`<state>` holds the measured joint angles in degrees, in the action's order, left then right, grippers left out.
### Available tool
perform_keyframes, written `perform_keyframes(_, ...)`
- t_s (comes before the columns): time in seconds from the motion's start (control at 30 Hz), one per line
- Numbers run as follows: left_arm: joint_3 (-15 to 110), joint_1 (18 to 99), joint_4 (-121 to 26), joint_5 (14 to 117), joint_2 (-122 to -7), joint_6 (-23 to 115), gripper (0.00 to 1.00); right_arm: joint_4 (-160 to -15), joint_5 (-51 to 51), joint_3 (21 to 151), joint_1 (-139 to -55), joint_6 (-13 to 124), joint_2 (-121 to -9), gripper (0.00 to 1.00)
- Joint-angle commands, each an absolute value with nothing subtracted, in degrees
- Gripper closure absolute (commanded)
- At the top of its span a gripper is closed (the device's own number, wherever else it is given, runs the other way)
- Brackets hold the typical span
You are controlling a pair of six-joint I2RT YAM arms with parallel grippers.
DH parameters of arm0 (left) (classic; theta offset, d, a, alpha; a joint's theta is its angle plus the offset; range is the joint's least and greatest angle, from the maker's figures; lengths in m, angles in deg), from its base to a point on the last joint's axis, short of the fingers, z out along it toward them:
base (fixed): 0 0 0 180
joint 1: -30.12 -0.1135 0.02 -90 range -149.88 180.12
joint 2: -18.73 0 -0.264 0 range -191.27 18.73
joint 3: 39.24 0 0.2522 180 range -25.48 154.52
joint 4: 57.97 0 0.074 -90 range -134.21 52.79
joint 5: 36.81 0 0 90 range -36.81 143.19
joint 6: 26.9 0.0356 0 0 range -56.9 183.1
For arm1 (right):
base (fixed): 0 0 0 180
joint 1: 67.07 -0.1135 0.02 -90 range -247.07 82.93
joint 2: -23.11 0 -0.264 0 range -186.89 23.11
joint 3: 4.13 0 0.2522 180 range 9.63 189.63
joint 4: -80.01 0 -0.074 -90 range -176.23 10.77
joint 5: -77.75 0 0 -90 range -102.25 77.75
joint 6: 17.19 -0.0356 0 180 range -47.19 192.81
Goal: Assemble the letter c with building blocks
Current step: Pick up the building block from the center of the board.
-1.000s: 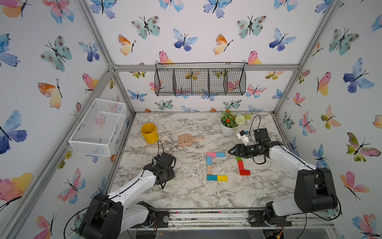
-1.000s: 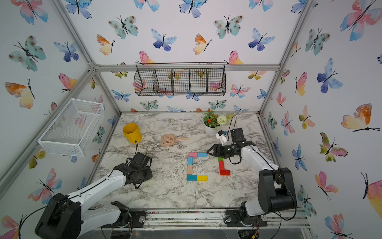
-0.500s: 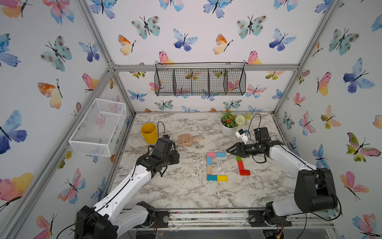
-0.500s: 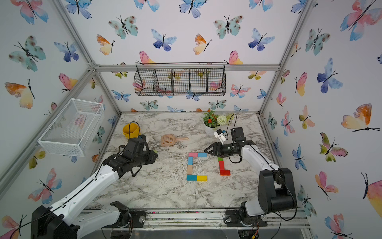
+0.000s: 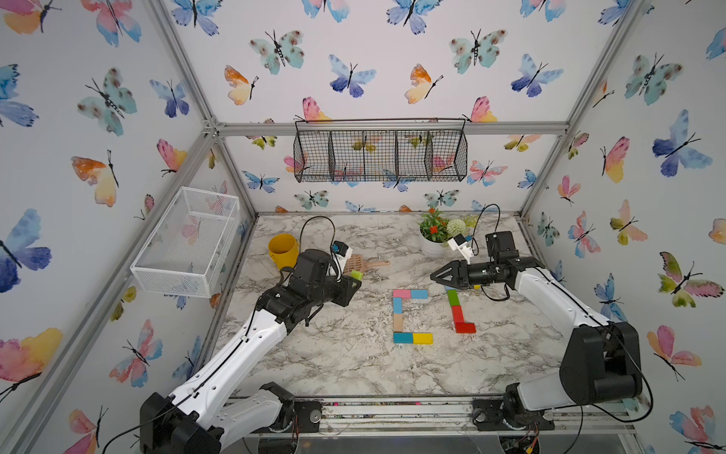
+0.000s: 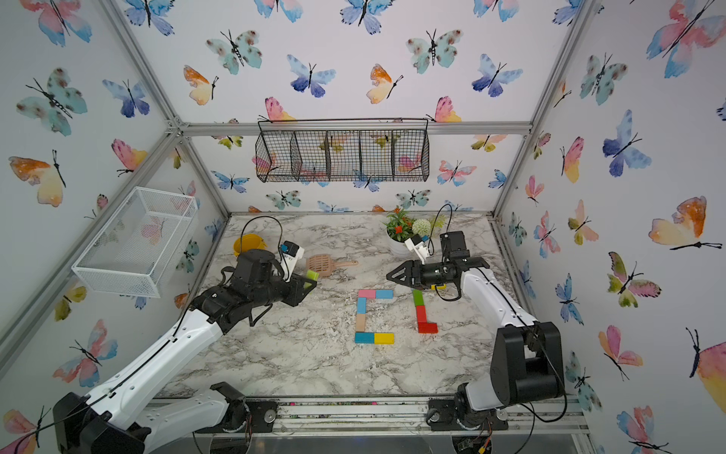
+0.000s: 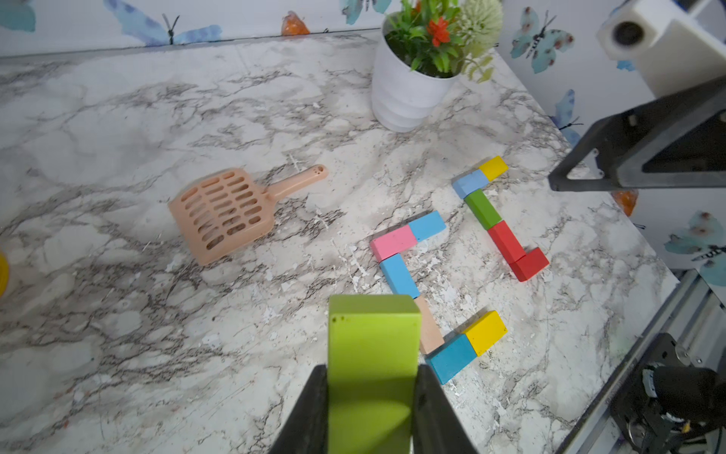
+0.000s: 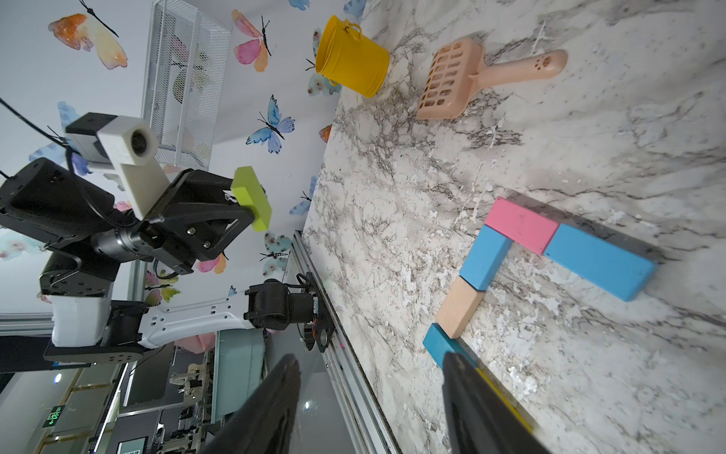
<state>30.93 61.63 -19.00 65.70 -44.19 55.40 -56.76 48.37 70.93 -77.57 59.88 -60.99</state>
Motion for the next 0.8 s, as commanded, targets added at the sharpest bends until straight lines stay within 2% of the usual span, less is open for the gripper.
perform_keyframes(0.0,34.2,62.9,-23.5,70.9,-46.9,61.3,0.87,-55.7,47.8,71.3,-77.9,58.4,-60.1,0.38)
perform_keyframes(0.37,40.0,67.4,-28.0,76.2,-53.2,71.4,0.87,-54.7,48.0,74.8,-77.9,59.7,-59.4,0.33)
perform_keyframes(0.53,40.1,69.8,-29.7,76.6,-56.2,73.5,0.87,-54.3,44.6,75.2,-77.9,58.0,-58.2,0.30)
perform_keyframes(0.77,38.5,70.6,-31.4,78.9,-58.3,74.8,0.88,-55.5,48.6,75.4,-77.9,52.9,-59.3,0.38)
